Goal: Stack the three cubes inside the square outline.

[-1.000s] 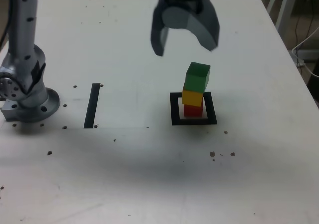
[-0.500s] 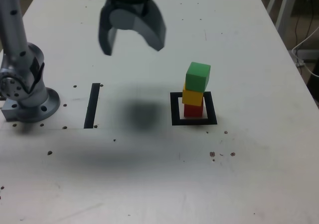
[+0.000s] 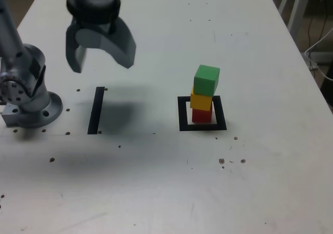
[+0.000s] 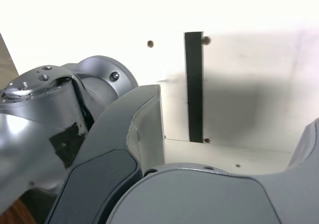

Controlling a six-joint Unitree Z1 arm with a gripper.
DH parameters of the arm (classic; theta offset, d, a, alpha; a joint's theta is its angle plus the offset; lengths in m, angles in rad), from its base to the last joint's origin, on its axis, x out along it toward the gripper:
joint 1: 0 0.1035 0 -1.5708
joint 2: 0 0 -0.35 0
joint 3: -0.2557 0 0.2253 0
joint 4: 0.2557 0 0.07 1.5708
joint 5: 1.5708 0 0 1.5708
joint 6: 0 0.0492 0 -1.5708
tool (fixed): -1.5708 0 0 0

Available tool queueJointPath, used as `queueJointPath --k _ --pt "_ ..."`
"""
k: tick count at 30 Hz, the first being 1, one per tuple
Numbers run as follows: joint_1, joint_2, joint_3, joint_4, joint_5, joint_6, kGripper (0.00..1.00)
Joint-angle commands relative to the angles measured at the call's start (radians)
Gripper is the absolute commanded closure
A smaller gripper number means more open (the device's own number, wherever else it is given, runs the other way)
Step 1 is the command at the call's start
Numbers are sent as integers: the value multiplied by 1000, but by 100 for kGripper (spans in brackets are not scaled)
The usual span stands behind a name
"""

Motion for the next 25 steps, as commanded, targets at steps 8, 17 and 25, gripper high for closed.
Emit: queueJointPath --k 8,17,25 --pt "9 -40 139 -110 -27 -3 2" --pt "10 -37 241 -209 -62 -2 1" --pt "10 -35 277 -244 -76 -2 1"
